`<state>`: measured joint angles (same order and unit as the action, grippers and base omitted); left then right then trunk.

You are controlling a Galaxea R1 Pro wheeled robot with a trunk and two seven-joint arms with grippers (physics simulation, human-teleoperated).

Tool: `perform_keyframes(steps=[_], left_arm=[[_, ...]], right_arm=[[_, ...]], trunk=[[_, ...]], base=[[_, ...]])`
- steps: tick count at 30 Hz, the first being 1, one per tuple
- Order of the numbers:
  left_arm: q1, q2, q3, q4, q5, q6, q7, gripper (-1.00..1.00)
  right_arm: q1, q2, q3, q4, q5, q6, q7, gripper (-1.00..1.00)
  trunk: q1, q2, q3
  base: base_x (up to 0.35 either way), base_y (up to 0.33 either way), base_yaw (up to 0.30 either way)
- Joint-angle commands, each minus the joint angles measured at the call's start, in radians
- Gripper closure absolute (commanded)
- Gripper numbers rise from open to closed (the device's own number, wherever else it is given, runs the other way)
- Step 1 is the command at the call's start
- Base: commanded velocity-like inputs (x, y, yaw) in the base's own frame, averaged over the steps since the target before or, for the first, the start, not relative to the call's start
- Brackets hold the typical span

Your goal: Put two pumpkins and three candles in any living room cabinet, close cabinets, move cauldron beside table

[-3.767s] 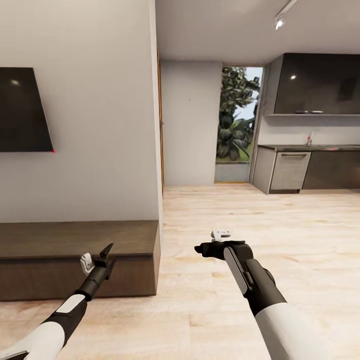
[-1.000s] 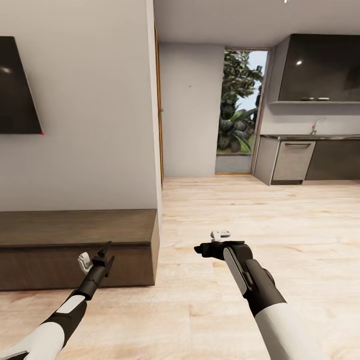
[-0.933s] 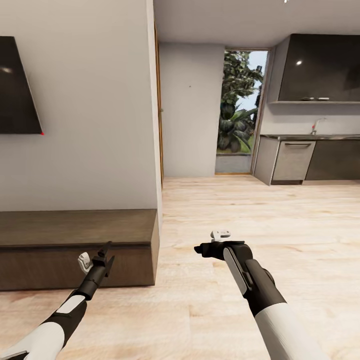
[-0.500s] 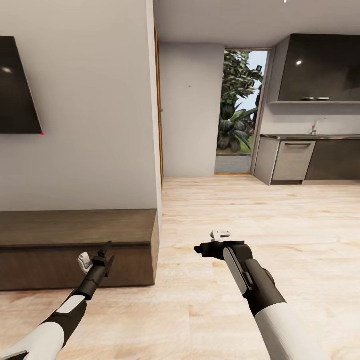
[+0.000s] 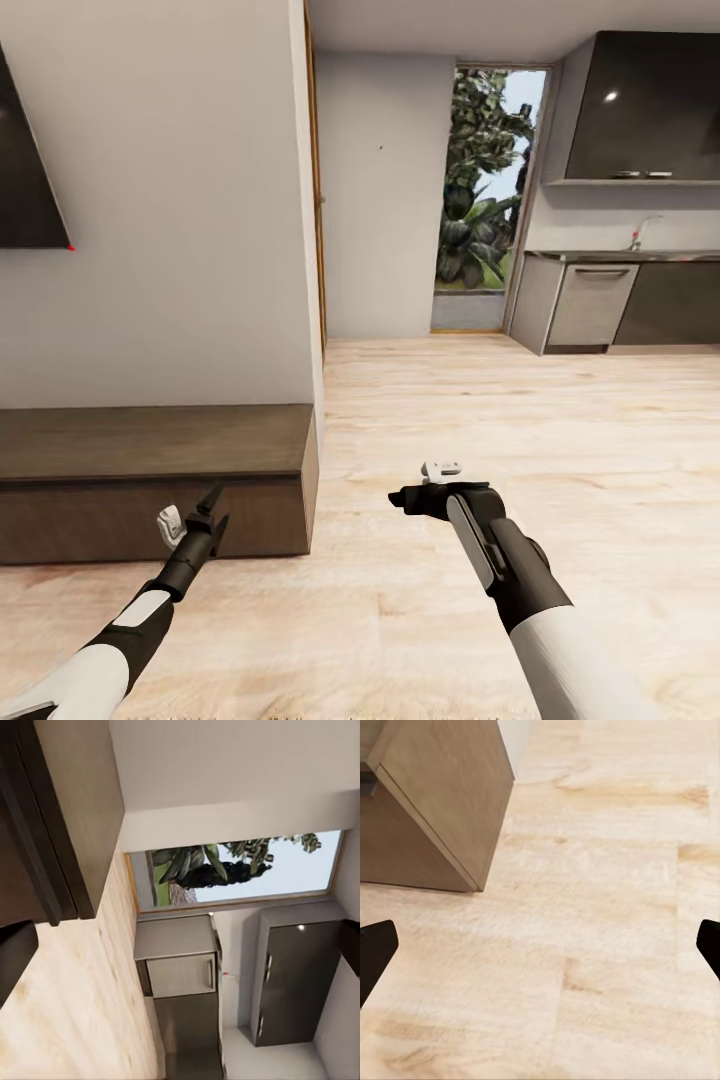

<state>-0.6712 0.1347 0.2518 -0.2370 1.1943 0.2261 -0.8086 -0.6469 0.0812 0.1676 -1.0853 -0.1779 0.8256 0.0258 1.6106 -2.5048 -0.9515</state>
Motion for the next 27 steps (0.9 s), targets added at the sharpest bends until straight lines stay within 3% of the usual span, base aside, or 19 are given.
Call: perform_keyframes(steps=[1,3,27], left_arm=[[-0.001,0.000,-0.001,0.001,0.010,0.010,-0.002,-1.00],[-0.001,0.000,-0.001,0.001,0.010,0.010,-0.001,-1.00],[-0.001,0.001,-0.002,0.001,0.010,0.005,-0.003,-1.00]], right_arm=[[-0.001,0.000,0.000,-0.001,-0.001,0.004,0.002,-1.00],[0.000,0.000,0.000,-0.001,0.000,0.004,0.002,-1.00],[0.000,0.000,0.000,-0.001,-0.001,0.004,0.002,-1.00]], trunk=[[0.000,-0.001,-0.005],[0.001,-0.001,-0.013],[0.001,-0.001,-0.013]], base=[[0.000,0.000,0.000],[0.000,0.000,0.000],[0.024,0.007,0.000]])
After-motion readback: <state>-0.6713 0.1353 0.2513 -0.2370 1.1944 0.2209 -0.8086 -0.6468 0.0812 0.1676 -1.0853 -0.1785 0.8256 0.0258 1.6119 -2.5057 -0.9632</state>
